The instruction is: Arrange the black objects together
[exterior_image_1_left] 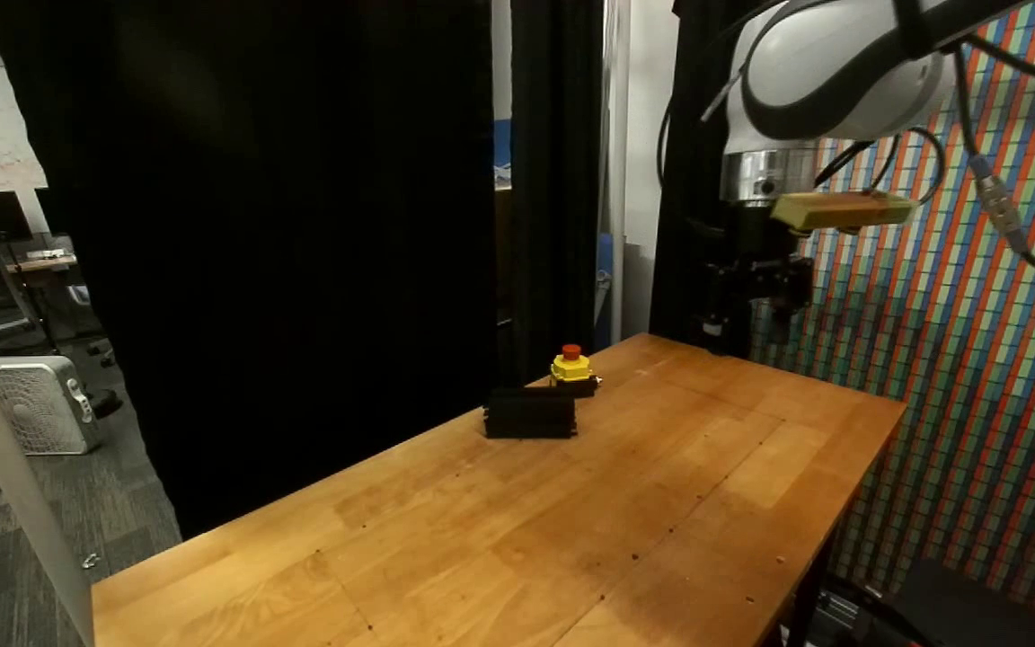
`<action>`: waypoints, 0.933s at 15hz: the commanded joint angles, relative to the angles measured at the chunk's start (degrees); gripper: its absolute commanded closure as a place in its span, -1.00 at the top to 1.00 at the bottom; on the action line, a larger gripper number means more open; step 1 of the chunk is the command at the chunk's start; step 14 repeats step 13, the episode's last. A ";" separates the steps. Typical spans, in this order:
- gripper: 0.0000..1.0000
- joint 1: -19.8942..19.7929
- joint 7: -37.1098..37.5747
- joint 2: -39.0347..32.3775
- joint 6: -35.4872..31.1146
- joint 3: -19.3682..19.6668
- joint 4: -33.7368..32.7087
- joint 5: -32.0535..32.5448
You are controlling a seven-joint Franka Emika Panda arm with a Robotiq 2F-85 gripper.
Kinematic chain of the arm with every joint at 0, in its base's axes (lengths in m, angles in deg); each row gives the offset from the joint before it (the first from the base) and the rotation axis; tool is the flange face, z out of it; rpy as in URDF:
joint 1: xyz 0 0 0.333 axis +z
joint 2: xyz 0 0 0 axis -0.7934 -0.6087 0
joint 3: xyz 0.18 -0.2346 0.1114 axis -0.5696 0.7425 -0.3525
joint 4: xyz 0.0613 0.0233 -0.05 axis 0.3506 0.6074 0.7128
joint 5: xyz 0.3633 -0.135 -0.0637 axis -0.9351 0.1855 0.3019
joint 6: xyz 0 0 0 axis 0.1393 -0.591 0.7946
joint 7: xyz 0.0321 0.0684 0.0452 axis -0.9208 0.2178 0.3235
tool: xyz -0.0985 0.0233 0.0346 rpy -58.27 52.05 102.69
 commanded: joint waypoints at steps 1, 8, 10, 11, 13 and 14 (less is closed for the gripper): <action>1.00 -3.58 0.51 14.61 4.67 2.05 6.46 0.36; 1.00 -10.45 -3.73 24.95 11.58 7.80 9.49 6.00; 1.00 -11.70 -4.70 28.16 12.06 9.07 10.97 6.59; 1.00 -11.73 -4.70 28.71 12.08 9.05 11.34 6.59; 1.00 -11.69 -4.68 28.83 12.08 8.85 11.70 6.61; 1.00 -11.69 -4.68 28.83 12.08 8.85 11.70 6.61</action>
